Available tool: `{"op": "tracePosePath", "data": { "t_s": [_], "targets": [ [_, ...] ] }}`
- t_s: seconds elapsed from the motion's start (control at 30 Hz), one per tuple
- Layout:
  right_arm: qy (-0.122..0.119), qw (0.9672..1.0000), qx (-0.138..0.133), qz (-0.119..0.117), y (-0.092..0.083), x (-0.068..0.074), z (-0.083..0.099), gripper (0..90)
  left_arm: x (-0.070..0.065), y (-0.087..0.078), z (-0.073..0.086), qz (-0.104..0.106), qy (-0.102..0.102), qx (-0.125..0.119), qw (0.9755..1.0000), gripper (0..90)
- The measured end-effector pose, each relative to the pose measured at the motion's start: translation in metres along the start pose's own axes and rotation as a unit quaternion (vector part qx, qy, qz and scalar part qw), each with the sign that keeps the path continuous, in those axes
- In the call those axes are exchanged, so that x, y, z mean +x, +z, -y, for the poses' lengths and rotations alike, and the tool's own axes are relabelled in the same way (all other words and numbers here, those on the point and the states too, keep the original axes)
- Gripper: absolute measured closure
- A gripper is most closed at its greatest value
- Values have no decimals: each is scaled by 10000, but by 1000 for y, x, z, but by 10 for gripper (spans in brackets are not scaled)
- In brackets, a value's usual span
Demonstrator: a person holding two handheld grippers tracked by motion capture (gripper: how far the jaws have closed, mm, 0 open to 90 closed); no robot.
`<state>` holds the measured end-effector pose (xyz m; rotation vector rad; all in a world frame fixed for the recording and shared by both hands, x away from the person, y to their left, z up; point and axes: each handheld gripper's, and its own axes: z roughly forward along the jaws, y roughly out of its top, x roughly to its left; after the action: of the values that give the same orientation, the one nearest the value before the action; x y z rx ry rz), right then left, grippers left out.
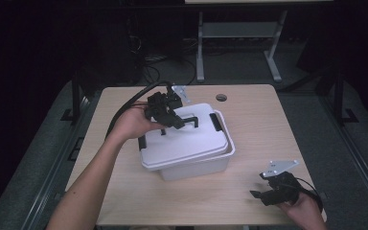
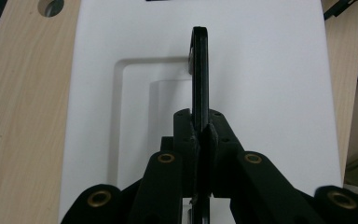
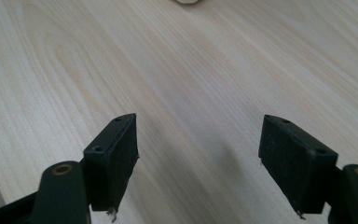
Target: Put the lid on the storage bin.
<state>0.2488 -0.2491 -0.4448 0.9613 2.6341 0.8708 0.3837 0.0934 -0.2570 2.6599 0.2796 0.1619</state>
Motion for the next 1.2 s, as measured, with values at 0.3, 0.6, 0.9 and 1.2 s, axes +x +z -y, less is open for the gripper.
{"op": "tracePosePath", "data": {
  "t_s": [0.3, 0.6, 0.9, 1.2],
  "targets": [
    [2, 10000, 12, -17, 1, 0, 1, 275, 4, 8, -7, 30, 46, 14, 10000, 840],
    [-7, 10000, -2, -21, 0, 0, 0, 275, 5, 17, -15, 128, 131, 51, 9998, 840],
    [8, 10000, -2, -35, -1, 0, 2, 275, 7, 27, -21, 146, 180, 112, 9997, 840],
    [29, 10000, -22, -42, -1, -1, 3, 274, 10, 30, -23, 166, 193, 121, 9996, 839]
  ]
}}
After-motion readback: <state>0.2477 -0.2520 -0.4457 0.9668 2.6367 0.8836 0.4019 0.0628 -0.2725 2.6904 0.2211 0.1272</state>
